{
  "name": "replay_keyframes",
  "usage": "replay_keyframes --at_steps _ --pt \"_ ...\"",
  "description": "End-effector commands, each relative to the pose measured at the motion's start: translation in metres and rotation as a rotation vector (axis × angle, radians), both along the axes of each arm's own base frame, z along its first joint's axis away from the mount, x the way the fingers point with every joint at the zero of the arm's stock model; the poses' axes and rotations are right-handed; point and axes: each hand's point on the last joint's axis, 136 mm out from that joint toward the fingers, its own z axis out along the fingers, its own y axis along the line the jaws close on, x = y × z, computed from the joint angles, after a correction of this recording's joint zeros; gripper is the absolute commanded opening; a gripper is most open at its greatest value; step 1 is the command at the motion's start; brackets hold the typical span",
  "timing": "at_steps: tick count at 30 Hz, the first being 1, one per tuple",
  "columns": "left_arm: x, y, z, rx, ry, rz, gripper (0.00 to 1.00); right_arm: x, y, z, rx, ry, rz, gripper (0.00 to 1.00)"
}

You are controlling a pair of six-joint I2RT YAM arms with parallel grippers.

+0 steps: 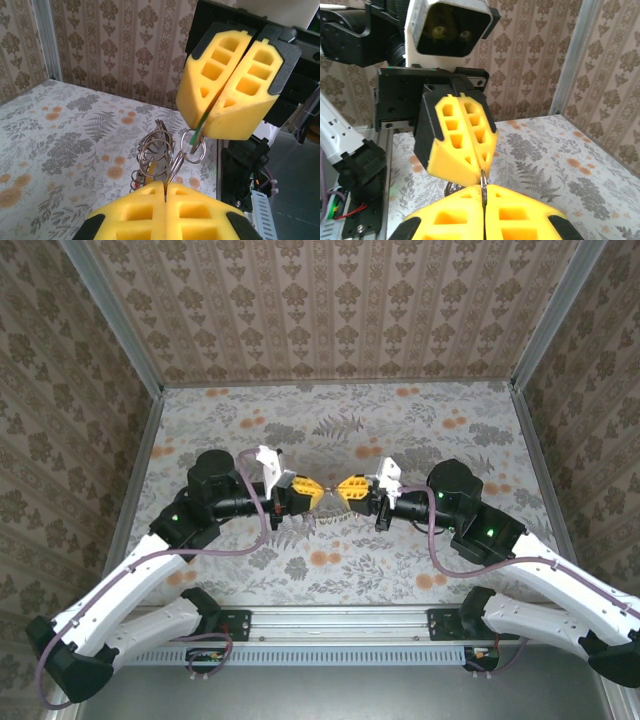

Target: Put the keys on the keyring

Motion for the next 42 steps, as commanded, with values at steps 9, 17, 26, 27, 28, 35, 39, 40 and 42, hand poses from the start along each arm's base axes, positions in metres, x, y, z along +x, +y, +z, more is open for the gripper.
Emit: replay_keyframes --at_steps 9,17,26,27,28,35,39,40,42 --pt "0.005 0.005 0.035 -0.155 -0.088 0.046 0.00 0.016 -0.005 0.000 0.069 0.037 -0.091 0.00" --pt "0.018 0.010 0.033 -0.152 -0.107 0.123 0.00 0.019 -0.006 -0.003 0.078 0.055 -0.105 0.00" --pt "0.027 0.014 0.030 -0.147 -0.116 0.184 0.00 0.026 0.000 -0.007 0.099 0.082 -0.116 0.00" --pt "0.026 0.014 0.029 -0.145 -0.114 0.181 0.00 0.027 0.001 -0.008 0.100 0.086 -0.115 0.00" --pt "0.026 0.014 0.028 -0.143 -0.113 0.179 0.00 0.028 0.002 -0.008 0.099 0.089 -0.117 0.00" --pt "0.025 0.019 0.020 -0.082 -0.064 0.167 0.00 0.026 0.006 -0.006 0.092 0.077 -0.088 0.00" --pt "0.015 0.024 0.015 -0.004 -0.039 0.125 0.04 0.018 0.009 -0.002 0.086 0.065 -0.042 0.00" --pt "0.013 0.025 0.014 0.016 -0.040 0.119 0.08 0.016 0.011 -0.001 0.080 0.061 -0.025 0.00" --pt "0.010 0.028 0.012 0.043 -0.036 0.116 0.18 0.012 0.014 0.000 0.066 0.061 0.008 0.00"
